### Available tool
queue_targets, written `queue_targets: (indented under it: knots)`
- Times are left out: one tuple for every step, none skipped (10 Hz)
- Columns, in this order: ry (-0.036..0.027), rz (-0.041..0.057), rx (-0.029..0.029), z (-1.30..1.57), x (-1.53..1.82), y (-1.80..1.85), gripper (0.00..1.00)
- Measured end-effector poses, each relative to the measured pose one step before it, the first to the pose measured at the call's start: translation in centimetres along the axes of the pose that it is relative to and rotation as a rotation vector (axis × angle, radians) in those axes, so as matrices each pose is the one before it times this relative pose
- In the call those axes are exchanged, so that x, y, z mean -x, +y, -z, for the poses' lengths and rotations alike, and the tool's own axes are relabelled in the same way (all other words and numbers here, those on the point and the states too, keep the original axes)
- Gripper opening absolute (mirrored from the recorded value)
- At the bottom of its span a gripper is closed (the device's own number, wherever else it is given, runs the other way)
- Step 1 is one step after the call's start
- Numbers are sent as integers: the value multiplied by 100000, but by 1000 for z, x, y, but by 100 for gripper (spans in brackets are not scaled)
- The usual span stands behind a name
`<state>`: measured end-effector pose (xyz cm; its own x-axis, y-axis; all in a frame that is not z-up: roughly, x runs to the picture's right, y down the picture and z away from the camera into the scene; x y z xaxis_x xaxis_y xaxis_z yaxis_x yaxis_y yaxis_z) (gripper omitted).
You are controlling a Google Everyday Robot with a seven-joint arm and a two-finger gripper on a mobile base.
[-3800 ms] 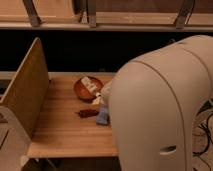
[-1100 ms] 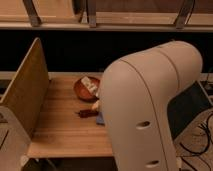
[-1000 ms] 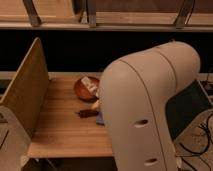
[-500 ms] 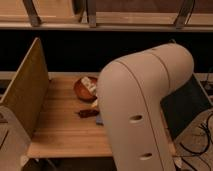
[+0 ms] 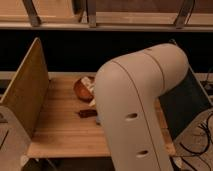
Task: Wipe the white sponge on the table
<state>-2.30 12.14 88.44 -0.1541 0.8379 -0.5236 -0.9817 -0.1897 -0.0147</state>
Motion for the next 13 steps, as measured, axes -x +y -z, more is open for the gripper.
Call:
queue_targets:
  knots:
    - [98, 1323, 62, -166, 113, 379, 80]
    - [334, 1913, 629, -451, 114, 515, 80]
    - [425, 1225, 841, -473, 76, 359, 80]
    - [526, 749, 863, -498, 68, 272, 80]
    - [315, 30, 257, -291, 45, -47, 80]
    - [264, -865, 34, -268, 110, -400, 80]
    - [-146, -879, -267, -9, 161, -448, 80]
    - [-356, -977, -527, 107, 167, -548, 80]
    - [-411, -1035, -375, 163, 127, -418, 80]
    - [-425, -1540, -440, 155, 74, -536, 80]
    - [-218, -1264, -359, 75, -10, -389, 78]
    - [-238, -1268, -371, 60, -14, -396, 70]
    - [-168, -949, -366, 31, -50, -349, 59]
